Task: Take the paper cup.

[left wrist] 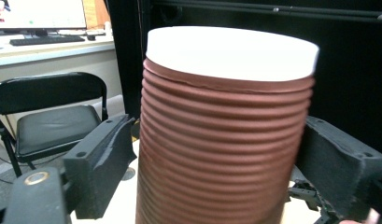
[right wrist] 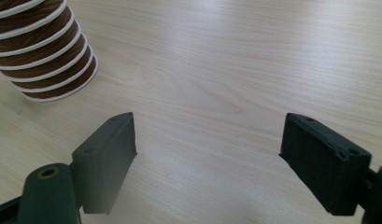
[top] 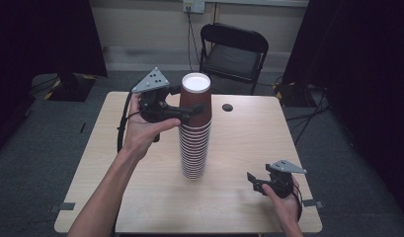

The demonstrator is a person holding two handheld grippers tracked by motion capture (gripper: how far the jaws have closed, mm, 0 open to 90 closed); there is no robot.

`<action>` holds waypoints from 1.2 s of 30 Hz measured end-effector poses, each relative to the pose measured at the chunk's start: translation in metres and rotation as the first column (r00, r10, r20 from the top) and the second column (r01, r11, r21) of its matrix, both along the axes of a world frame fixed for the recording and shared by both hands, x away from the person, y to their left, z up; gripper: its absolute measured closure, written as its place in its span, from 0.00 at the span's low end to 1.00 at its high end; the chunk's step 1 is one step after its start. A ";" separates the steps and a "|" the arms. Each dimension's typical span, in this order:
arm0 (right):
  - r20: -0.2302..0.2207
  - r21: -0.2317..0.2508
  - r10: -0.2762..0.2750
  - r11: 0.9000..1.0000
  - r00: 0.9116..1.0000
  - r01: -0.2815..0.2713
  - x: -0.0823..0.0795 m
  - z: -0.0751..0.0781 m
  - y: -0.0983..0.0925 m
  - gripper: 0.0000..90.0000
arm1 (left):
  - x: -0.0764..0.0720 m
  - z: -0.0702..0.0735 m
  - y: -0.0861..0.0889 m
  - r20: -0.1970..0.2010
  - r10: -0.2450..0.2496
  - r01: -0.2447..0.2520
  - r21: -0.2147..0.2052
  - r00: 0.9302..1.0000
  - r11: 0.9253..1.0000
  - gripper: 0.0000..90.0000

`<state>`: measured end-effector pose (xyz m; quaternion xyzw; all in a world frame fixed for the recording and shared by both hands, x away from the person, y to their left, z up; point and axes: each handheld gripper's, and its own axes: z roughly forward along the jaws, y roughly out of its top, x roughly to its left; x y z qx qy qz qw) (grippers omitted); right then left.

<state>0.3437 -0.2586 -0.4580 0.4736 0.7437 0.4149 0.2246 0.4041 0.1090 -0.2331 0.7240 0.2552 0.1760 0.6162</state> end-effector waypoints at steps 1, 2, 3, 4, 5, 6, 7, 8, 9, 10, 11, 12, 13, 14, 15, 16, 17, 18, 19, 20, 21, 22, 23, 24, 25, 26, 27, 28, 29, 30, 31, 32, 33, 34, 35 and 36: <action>0.001 0.000 0.001 1.000 1.000 -0.001 0.000 0.000 0.000 0.20 | 0.001 0.000 -0.002 0.005 0.009 -0.009 0.009 1.000 1.000 0.12; -0.002 0.002 0.001 1.000 1.000 -0.001 0.000 0.000 0.000 0.20 | 0.001 -0.001 -0.005 0.011 0.014 -0.014 0.018 1.000 1.000 0.11; -0.002 0.002 0.001 1.000 1.000 -0.001 0.000 0.000 0.000 0.20 | 0.003 -0.002 -0.007 0.008 0.008 -0.008 0.035 1.000 0.999 0.11; -0.003 0.002 0.001 1.000 1.000 -0.001 0.000 0.000 0.001 0.20 | 0.004 -0.004 -0.009 0.005 0.011 -0.011 0.043 1.000 0.999 0.11; -0.005 0.002 0.002 1.000 1.000 -0.002 0.000 0.000 0.001 0.20 | 0.005 -0.005 -0.010 0.000 0.007 -0.007 0.052 1.000 0.999 0.10; -0.004 0.002 0.003 1.000 1.000 -0.003 0.000 0.000 0.001 0.20 | 0.007 -0.007 -0.012 -0.004 0.004 -0.004 0.066 1.000 0.998 0.10; -0.004 0.001 0.002 1.000 1.000 -0.002 0.000 0.000 0.001 0.20 | 0.007 -0.007 -0.013 -0.013 0.007 -0.006 0.066 1.000 0.998 0.11; -0.005 0.003 0.002 1.000 1.000 -0.002 0.000 0.000 0.001 0.20 | 0.008 -0.008 -0.013 -0.012 0.006 -0.006 0.062 1.000 0.998 0.09; -0.005 0.003 0.002 1.000 1.000 -0.002 0.000 0.000 0.000 0.20 | 0.009 -0.009 -0.014 -0.014 0.010 -0.009 0.062 1.000 0.998 0.09; -0.005 0.004 0.001 1.000 1.000 -0.001 0.000 0.000 0.000 0.20 | 0.009 -0.009 -0.014 -0.021 0.015 -0.013 0.059 1.000 0.998 0.07; -0.006 0.005 0.000 1.000 1.000 0.000 0.000 -0.001 0.000 0.20 | 0.010 -0.011 -0.015 -0.016 0.014 -0.013 0.059 1.000 0.998 0.06; -0.008 0.004 0.000 1.000 1.000 0.000 0.000 -0.001 0.000 0.20 | 0.011 -0.011 -0.016 -0.017 0.013 -0.012 0.064 1.000 0.998 0.06; -0.008 0.002 0.001 1.000 1.000 -0.001 0.000 -0.001 0.000 0.20 | 0.011 -0.013 -0.017 -0.016 0.014 -0.013 0.067 1.000 0.998 0.06; -0.008 0.003 0.002 1.000 1.000 -0.002 0.001 -0.001 0.001 0.20 | 0.011 -0.014 -0.018 -0.016 0.014 -0.013 0.069 1.000 0.998 0.06; -0.011 0.002 0.003 1.000 1.000 -0.003 0.001 -0.002 0.001 0.20 | 0.012 -0.015 -0.019 -0.019 0.014 -0.013 0.075 1.000 0.997 0.06; -0.016 0.002 0.003 1.000 1.000 -0.003 0.001 -0.002 0.001 0.20 | 0.012 -0.016 -0.020 -0.021 0.014 -0.012 0.081 1.000 0.997 0.07; -0.017 -0.003 0.001 1.000 1.000 -0.001 0.000 -0.002 0.001 0.20 | 0.013 -0.017 -0.020 -0.036 0.014 -0.011 0.070 0.999 0.997 0.07; -0.015 -0.002 0.001 1.000 1.000 -0.001 0.000 -0.002 0.001 0.20 | 0.013 -0.018 -0.020 -0.042 0.016 -0.013 0.061 0.999 0.998 0.06; -0.013 -0.002 0.002 1.000 1.000 -0.002 0.000 -0.002 0.001 0.20 | 0.014 -0.019 -0.019 -0.051 0.011 -0.009 0.052 0.999 0.999 0.06; -0.012 -0.004 0.001 1.000 1.000 -0.001 0.000 -0.001 0.001 0.20 | 0.014 -0.020 -0.020 -0.055 0.014 -0.011 0.049 0.998 0.999 0.06; -0.012 -0.003 0.001 1.000 1.000 -0.001 0.001 -0.001 0.001 0.20 | 0.014 -0.021 -0.020 -0.055 0.013 -0.009 0.061 0.998 0.998 0.06; -0.015 -0.002 0.000 1.000 1.000 0.000 0.000 -0.002 0.001 0.20 | 0.015 -0.023 -0.021 -0.057 0.011 -0.007 0.057 0.998 0.998 0.06; -0.015 -0.003 -0.003 1.000 1.000 0.003 0.000 -0.002 0.001 0.20 | 0.014 -0.023 -0.021 -0.062 0.006 -0.003 0.056 0.998 0.998 0.06; -0.016 -0.002 0.000 1.000 1.000 0.000 0.000 -0.002 0.001 0.20 | 0.014 -0.024 -0.021 -0.063 0.008 -0.004 0.062 0.998 0.998 0.07; -0.016 -0.001 -0.001 1.000 1.000 0.001 0.000 -0.002 0.001 0.20 | 0.014 -0.025 -0.021 -0.059 0.008 -0.005 0.062 0.998 0.998 0.08; -0.013 -0.003 -0.001 1.000 1.000 0.001 0.000 -0.002 0.001 0.20 | 0.014 -0.025 -0.021 -0.054 0.010 -0.007 0.060 0.998 0.998 0.09; -0.014 -0.004 -0.002 1.000 1.000 0.002 0.000 -0.002 0.001 0.20 | 0.013 -0.026 -0.021 -0.047 0.003 0.000 0.053 0.999 0.999 0.10; -0.016 -0.001 -0.002 1.000 1.000 0.002 0.000 -0.002 0.000 0.20 | 0.013 -0.026 -0.021 -0.044 0.005 -0.002 0.056 0.999 0.998 0.11; -0.016 -0.002 -0.005 1.000 1.000 0.005 0.000 -0.002 0.000 0.20 | 0.012 -0.026 -0.021 -0.046 0.004 -0.002 0.059 0.999 0.998 0.11; -0.017 -0.003 -0.005 1.000 1.000 0.005 0.000 -0.002 0.000 0.20 | 0.012 -0.026 -0.021 -0.045 0.004 -0.002 0.057 0.999 0.998 0.11; -0.019 -0.003 -0.004 1.000 1.000 0.004 0.000 -0.002 0.000 0.20 | 0.013 -0.026 -0.021 -0.044 0.002 0.001 0.057 0.999 0.998 0.11; -0.018 -0.004 -0.005 1.000 1.000 0.005 0.000 -0.002 0.000 0.20 | 0.013 -0.026 -0.021 -0.042 0.001 0.002 0.058 0.999 0.998 0.11; -0.016 -0.004 -0.005 1.000 1.000 0.005 0.000 -0.002 0.000 0.20 | 0.013 -0.026 -0.021 -0.043 0.004 -0.001 0.056 0.999 0.998 0.12; -0.017 -0.003 -0.004 1.000 1.000 0.004 0.000 -0.002 0.000 0.20 | 0.013 -0.026 -0.021 -0.043 -0.001 0.004 0.058 0.999 0.998 0.12; -0.017 -0.002 -0.005 1.000 1.000 0.005 0.000 -0.002 0.000 0.20 | 0.013 -0.026 -0.021 -0.039 0.001 0.002 0.060 0.999 0.998 0.12; -0.017 -0.003 -0.006 1.000 1.000 0.006 0.000 -0.002 0.000 0.20 | 0.013 -0.026 -0.021 -0.041 0.003 -0.001 0.054 0.999 0.999 0.12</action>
